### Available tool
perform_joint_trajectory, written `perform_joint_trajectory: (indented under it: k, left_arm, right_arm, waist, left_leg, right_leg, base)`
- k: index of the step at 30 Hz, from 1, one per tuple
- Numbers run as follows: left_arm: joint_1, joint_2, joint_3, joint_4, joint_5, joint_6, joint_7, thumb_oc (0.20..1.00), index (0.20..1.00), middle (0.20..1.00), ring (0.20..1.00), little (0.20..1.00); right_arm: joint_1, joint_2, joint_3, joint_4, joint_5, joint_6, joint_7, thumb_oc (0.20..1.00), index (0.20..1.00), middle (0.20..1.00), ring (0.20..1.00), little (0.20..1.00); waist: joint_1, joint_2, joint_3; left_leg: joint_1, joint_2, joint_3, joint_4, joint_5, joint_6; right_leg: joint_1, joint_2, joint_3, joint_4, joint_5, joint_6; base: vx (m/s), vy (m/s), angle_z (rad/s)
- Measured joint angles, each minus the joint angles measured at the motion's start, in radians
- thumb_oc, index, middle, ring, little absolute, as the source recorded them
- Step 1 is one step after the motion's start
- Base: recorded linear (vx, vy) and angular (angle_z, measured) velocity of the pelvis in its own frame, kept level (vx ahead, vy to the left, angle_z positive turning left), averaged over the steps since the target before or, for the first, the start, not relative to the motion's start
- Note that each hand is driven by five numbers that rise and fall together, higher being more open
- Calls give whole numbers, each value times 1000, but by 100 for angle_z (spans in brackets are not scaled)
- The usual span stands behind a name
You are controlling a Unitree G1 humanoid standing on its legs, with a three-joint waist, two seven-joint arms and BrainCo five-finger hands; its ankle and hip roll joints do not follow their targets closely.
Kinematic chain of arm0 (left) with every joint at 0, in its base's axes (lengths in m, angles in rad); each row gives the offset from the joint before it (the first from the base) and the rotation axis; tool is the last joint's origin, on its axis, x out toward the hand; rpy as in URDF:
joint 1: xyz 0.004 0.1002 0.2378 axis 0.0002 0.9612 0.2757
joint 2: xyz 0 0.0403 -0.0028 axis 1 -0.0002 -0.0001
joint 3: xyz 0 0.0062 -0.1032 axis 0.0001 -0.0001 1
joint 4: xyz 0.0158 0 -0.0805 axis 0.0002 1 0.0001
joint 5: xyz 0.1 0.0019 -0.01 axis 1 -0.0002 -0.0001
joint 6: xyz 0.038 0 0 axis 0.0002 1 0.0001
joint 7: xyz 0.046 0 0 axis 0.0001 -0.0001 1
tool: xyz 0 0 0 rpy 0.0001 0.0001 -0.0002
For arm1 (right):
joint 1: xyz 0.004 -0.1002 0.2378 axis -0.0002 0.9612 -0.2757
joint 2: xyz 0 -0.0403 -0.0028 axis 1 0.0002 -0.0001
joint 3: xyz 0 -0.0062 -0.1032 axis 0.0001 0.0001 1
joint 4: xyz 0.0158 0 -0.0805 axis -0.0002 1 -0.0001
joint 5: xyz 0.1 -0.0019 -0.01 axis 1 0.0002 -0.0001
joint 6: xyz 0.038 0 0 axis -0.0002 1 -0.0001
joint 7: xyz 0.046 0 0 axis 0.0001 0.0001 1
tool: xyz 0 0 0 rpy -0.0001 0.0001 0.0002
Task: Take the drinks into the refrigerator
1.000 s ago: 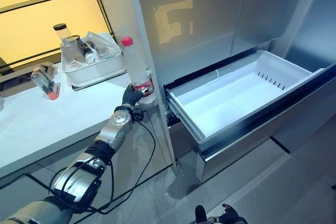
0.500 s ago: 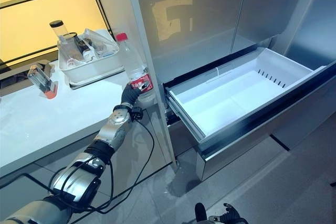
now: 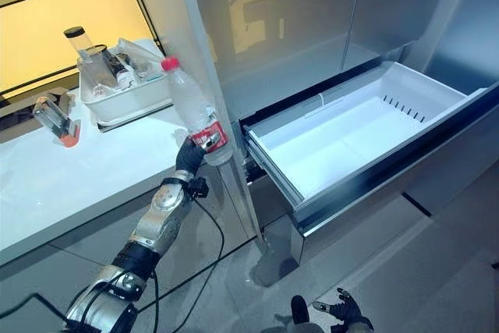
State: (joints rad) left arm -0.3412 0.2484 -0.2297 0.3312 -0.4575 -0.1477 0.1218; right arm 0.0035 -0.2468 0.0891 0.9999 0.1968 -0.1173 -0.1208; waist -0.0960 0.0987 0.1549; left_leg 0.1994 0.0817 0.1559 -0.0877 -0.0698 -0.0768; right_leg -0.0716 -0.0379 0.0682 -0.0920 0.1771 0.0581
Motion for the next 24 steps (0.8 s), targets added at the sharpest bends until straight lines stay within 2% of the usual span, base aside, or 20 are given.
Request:
perform_joint_trajectory:
  k: [3,4,8,11,14,17,24]
  left_arm:
    - [128,0,14,-31,-14,5,-13,200,200,200,200,200]
    - [178,5,28,-32,-29,6,-14,200,200,200,200,200]
    - [296,9,73,-97,-29,5,-39,200,200,200,200,200]
    - [315,7,105,-116,-30,5,-43,200,200,200,200,200]
    - [367,-15,144,-153,-37,5,-47,200,200,200,200,200]
    - [385,-24,143,-159,-37,5,-53,200,200,200,200,200]
    - [437,-29,156,-182,-26,6,-65,200,200,200,200,200]
  right_arm:
    - [-1,-8,-56,-8,32,-17,-20,1000,1000,1000,1000,1000]
    - [0,-10,-67,-24,44,-18,-25,1000,1000,1000,1000,1000]
    - [4,-12,-123,-81,87,-37,-48,1000,1000,1000,1000,1000]
    - [1,-8,-136,-160,111,-54,-62,1000,1000,1000,1000,1000]
    - [10,-1,-171,-326,143,-75,-90,1000,1000,1000,1000,1000]
    - [18,-7,-208,-363,162,-95,-114,1000,1000,1000,1000,1000]
    - [31,0,-314,-582,178,-123,-200,1000,1000,1000,1000,1000]
  waist:
    - [8,-8,10]
    - [28,-13,16]
    - [46,-18,23]
    - [60,-20,24]
    - [58,-20,24]
    - [60,-24,25]
    - [58,-26,23]
  left_leg:
    - [0,-1,-1,0,0,1]
    - [0,-1,-1,0,0,1]
    - [0,-3,-4,0,0,1]
    - [0,-4,-7,0,0,1]
    - [1,-5,-16,0,0,1]
    - [0,-6,-22,1,1,1]
    - [-3,-15,-22,0,-1,9]
  right_leg:
    - [-1,1,0,0,1,-1]
    - [-2,1,0,0,1,-2]
    - [1,-2,0,0,2,1]
    - [3,-4,-1,0,2,3]
    - [9,-7,-7,0,1,4]
    - [14,-9,-11,1,-1,6]
    - [13,-20,-14,0,-2,12]
  base:
    - [0,0,0]
    - [0,0,0]
    - [-1,6,1]
    - [-5,17,3]
    - [-25,20,7]
    - [-47,15,6]
    - [-2,5,0]
